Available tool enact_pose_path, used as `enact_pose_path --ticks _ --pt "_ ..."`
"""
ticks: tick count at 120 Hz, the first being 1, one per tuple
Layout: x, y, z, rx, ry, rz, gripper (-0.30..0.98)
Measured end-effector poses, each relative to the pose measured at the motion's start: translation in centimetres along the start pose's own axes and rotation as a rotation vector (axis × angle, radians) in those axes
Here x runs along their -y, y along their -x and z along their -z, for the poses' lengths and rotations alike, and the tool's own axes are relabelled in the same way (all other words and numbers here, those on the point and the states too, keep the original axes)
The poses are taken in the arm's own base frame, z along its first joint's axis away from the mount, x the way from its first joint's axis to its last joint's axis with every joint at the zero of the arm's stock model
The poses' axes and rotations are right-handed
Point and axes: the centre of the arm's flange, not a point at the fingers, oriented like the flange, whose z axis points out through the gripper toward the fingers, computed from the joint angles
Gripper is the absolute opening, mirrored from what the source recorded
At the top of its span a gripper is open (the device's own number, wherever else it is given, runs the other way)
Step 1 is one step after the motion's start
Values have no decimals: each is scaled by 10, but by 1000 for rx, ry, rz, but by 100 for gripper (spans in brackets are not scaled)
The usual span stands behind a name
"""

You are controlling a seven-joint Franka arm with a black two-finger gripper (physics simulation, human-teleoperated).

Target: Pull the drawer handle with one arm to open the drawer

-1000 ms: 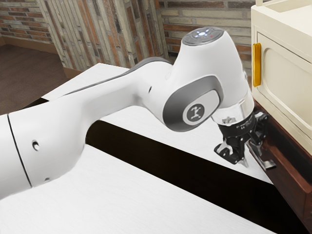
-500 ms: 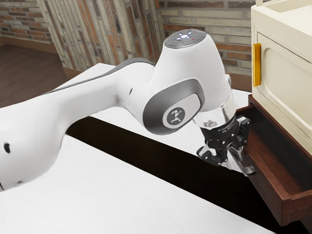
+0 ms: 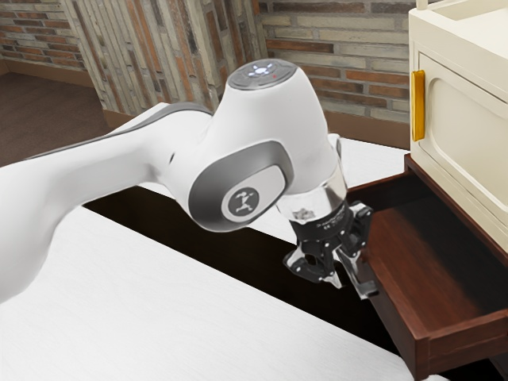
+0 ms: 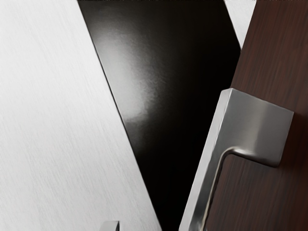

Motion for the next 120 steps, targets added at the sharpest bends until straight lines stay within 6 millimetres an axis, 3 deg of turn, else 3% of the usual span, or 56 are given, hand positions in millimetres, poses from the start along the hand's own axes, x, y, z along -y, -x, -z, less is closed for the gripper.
enact_pose_path --ticks 61,120 --pt "32 -7 6 -30 -18 -6 12" --pt "34 0 16 -75 -1 -46 16"
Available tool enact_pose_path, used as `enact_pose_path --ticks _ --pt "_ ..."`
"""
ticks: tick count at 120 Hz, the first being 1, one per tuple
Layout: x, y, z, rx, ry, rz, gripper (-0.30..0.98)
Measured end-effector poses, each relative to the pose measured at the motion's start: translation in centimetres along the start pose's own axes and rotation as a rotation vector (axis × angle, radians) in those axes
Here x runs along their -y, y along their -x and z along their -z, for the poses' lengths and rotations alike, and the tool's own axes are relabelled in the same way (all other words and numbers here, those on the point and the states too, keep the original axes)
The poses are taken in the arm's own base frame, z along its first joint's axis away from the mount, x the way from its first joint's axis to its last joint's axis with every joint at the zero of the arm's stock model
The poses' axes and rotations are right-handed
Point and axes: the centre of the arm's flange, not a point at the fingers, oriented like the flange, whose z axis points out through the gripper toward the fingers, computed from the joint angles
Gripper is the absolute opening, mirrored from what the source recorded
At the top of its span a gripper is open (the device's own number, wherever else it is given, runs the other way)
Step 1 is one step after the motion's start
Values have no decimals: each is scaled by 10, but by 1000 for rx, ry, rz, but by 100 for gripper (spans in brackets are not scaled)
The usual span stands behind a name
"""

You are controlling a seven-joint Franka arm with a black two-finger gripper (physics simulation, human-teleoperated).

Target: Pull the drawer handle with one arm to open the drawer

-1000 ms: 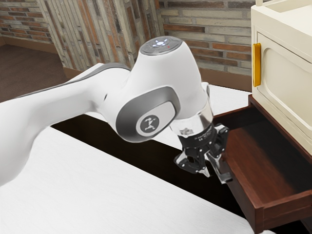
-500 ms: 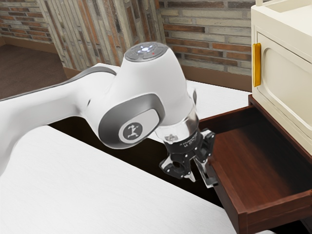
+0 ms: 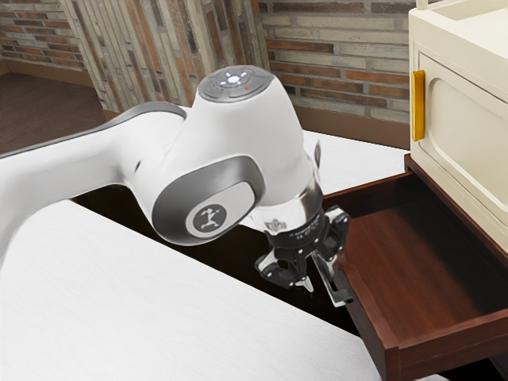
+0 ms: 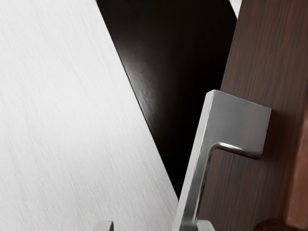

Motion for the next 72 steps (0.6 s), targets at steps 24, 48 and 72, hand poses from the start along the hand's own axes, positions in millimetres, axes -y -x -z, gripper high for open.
enact_pose_path --ticks 24,48,72 --pt "-9 -14 84 -59 115 4 18" --pt "85 -195 181 -76 1 446 47" --pt "121 -219 117 9 -190 532 60"
